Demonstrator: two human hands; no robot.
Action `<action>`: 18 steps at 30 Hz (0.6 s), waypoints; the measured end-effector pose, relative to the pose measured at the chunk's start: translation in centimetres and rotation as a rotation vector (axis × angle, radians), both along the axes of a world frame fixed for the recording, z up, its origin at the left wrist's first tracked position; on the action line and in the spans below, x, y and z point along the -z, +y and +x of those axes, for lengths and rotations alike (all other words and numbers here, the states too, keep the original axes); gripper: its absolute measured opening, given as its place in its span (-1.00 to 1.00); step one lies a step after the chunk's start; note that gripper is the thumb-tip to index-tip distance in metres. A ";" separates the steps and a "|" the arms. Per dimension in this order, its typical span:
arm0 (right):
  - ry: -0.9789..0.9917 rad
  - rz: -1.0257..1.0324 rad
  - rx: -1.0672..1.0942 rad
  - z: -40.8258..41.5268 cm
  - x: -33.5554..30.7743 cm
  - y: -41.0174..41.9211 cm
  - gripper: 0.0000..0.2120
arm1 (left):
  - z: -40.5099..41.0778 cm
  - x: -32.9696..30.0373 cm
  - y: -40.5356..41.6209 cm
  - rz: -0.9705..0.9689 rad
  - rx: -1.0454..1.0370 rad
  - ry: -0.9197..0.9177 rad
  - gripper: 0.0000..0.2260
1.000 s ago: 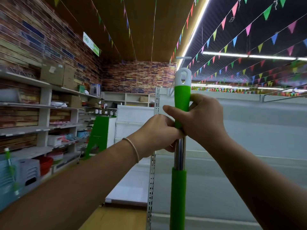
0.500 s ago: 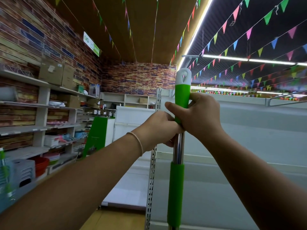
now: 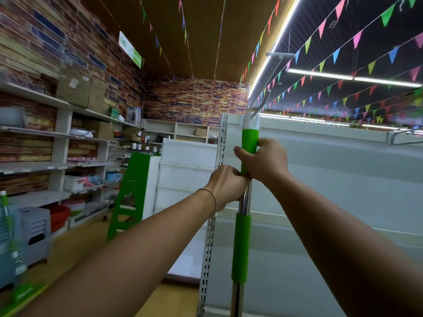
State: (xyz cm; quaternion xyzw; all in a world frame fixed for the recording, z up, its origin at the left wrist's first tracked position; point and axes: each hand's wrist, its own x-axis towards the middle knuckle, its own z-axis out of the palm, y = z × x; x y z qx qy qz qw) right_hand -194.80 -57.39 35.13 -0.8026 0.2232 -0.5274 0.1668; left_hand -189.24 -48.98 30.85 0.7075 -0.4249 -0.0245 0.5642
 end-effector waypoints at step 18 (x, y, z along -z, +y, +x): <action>0.115 0.185 -0.041 4.7 -0.5 -4.1 -0.52 | 3.1 1.2 -4.5 -0.008 -0.116 0.021 -0.78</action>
